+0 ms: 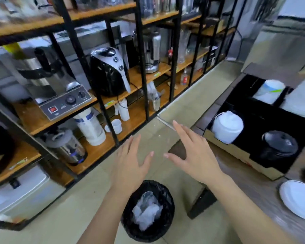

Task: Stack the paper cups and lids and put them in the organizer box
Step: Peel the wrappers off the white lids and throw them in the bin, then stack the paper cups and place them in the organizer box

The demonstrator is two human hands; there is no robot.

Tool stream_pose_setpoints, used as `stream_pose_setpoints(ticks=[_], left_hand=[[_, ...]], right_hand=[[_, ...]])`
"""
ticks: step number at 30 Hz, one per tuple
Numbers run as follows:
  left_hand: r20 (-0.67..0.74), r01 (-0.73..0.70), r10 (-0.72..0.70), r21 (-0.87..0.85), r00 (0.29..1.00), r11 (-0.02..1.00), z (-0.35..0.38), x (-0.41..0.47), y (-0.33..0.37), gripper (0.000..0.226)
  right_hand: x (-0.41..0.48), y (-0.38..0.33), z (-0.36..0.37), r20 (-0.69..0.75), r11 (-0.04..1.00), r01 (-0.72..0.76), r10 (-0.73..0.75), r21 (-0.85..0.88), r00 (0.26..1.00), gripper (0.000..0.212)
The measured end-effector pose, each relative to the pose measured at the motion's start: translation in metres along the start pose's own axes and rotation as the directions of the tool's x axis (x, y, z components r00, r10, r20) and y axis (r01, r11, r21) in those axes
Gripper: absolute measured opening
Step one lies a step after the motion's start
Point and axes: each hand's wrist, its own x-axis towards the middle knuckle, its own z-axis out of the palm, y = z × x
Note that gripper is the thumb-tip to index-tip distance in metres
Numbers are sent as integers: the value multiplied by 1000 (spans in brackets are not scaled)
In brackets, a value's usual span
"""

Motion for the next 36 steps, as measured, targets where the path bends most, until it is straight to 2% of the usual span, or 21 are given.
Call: stream_pose_setpoints(ticks=[5,10,20,26,30,33,36], left_hand=[[58,-160,165,-71,985,985,12,16,87,66],[100,-298,314,-154,944,942,53,25,178,66],[157,-538,582,-251,798,805,168,21,381,67],[241,-546,634,-345,735,763,217,11,452,81],[326,-479,622,-422,712,769,246,16,480,72],[382,-470,647,-463,660,752,266,23,494,66],[475,-426,655,-507,587,750,284,30,506,68]], right_hand=[[-24,49,-75,-129,986,-161,154,-44,980,84],[-66,118,-141,-255,944,-314,281,-98,925,81],[-161,266,-260,-435,824,-558,470,-94,768,82],[-202,325,-286,-456,714,-697,599,-69,658,89],[-216,351,-286,-478,676,-736,653,20,587,89],[-219,367,-280,-434,615,-781,736,107,520,94],[-219,380,-272,-359,580,-782,797,227,486,103]])
